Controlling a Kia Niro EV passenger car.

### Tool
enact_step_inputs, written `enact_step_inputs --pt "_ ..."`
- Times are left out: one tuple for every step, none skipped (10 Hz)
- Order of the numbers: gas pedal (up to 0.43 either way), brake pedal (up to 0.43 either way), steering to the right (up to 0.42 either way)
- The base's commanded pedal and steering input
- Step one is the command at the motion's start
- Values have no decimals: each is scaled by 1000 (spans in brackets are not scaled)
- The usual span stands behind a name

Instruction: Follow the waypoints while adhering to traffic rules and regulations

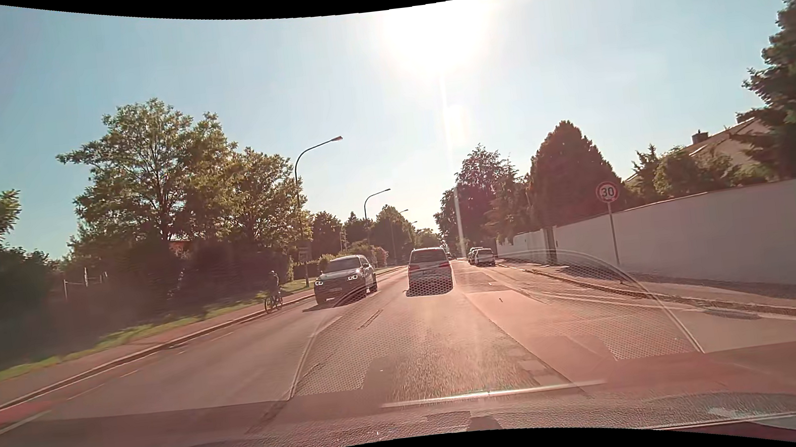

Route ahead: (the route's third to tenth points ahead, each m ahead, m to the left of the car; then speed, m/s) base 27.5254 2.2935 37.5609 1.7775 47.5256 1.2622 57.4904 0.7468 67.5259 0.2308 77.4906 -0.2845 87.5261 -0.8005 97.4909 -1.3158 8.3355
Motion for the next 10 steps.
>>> enact_step_inputs --pt "138 0 -3" --pt "150 6 -3" --pt "157 0 -6" --pt "157 6 -8" --pt "157 6 -7" --pt "157 6 -8" --pt "157 0 -7" --pt "157 0 -4" --pt "157 6 -2" --pt "157 6 0"
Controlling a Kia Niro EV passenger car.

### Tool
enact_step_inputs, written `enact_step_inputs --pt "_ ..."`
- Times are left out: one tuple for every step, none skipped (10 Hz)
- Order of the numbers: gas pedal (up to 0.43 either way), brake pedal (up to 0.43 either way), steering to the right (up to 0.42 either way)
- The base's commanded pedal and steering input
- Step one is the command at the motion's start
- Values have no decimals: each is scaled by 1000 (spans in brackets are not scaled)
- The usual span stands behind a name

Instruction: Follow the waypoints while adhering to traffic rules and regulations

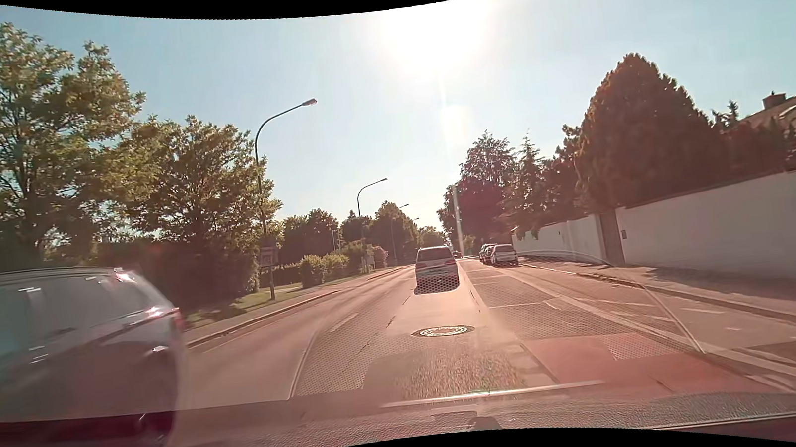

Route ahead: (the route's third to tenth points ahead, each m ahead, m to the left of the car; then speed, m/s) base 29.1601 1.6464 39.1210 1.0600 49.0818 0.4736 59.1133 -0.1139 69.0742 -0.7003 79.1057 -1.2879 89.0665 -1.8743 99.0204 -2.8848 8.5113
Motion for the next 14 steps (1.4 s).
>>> enact_step_inputs --pt "169 0 1" --pt "169 6 1" --pt "169 6 1" --pt "169 6 0" --pt "169 6 1" --pt "169 6 1" --pt "169 6 2" --pt "177 6 5" --pt "177 6 6" --pt "177 6 7" --pt "177 6 7" --pt "177 6 8" --pt "177 6 8" --pt "177 6 8"
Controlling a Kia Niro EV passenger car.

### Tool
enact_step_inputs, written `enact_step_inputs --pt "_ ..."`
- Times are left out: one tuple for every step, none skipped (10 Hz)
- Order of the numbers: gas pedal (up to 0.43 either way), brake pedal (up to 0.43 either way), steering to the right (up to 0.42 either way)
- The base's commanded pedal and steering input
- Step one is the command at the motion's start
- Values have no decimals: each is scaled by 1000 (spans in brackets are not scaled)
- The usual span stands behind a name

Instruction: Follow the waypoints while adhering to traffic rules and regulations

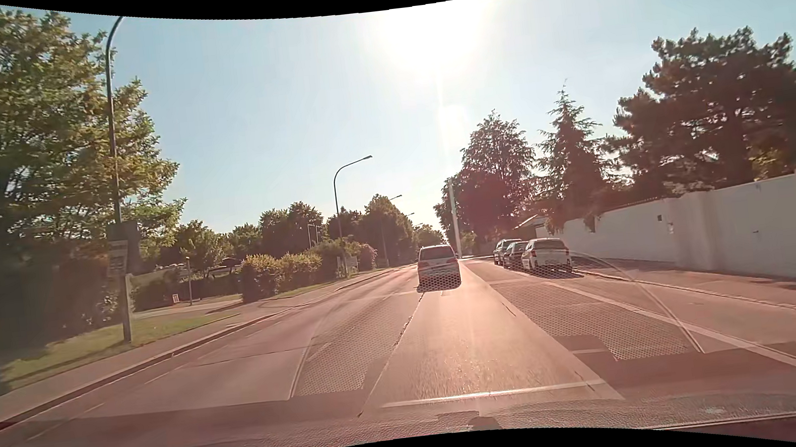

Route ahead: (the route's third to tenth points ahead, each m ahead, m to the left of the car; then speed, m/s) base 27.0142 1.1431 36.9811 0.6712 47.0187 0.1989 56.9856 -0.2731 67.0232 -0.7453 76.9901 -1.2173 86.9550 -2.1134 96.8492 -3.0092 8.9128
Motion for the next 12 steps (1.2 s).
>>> enact_step_inputs --pt "177 6 8" --pt "177 6 8" --pt "177 6 8" --pt "177 6 8" --pt "177 6 8" --pt "177 6 8" --pt "177 6 8" --pt "177 6 8" --pt "177 6 8" --pt "177 6 8" --pt "177 6 8" --pt "177 6 8"
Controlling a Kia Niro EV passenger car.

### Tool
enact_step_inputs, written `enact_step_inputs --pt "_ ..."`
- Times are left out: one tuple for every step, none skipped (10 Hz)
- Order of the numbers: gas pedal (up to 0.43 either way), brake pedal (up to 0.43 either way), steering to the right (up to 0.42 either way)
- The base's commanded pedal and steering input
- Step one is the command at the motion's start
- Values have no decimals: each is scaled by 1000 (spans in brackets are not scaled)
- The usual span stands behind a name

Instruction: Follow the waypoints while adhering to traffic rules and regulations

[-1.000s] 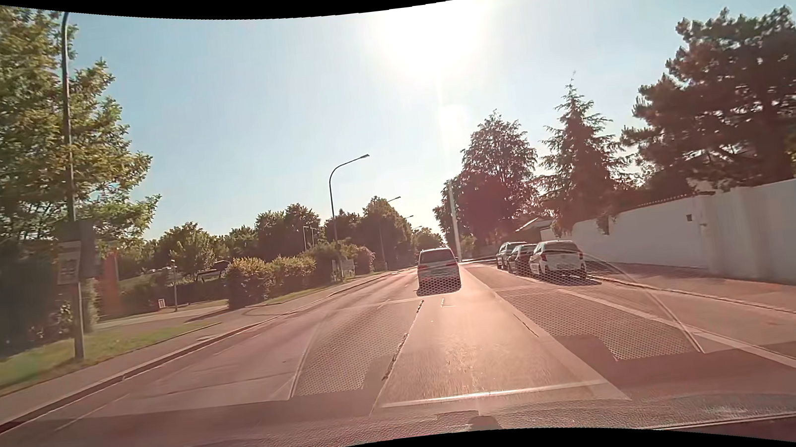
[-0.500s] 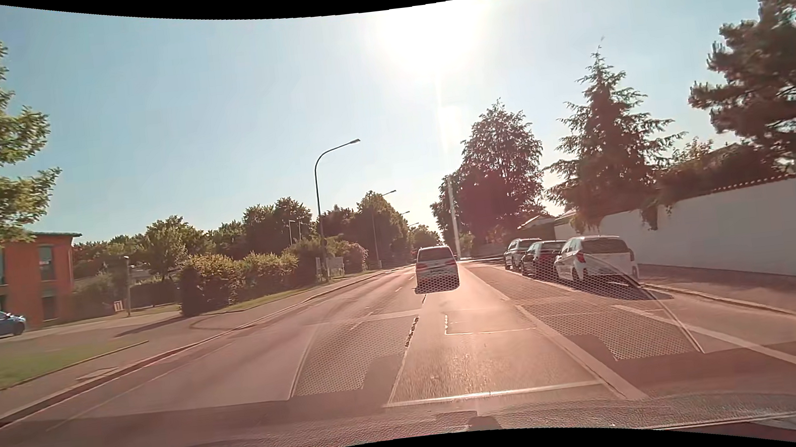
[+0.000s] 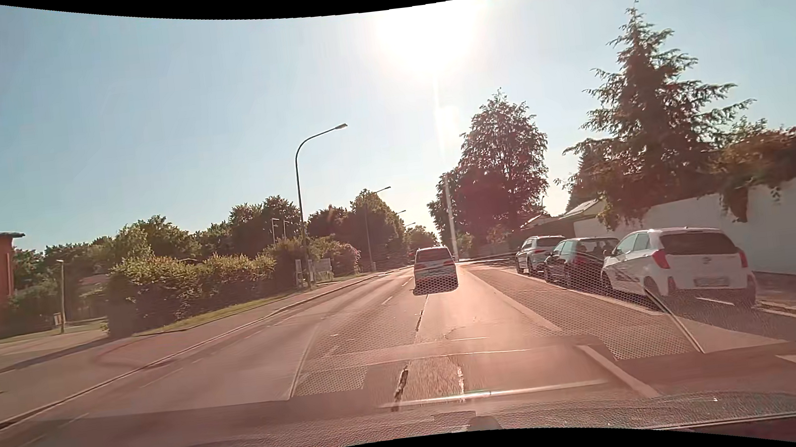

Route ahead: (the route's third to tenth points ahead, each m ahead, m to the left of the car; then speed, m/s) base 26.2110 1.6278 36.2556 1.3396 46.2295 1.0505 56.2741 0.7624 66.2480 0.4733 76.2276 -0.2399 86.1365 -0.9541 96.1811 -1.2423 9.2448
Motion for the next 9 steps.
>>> enact_step_inputs --pt "169 6 8" --pt "169 6 10" --pt "169 0 11" --pt "169 6 11" --pt "169 6 12" --pt "169 6 11" --pt "169 6 11" --pt "169 6 8" --pt "169 6 7"
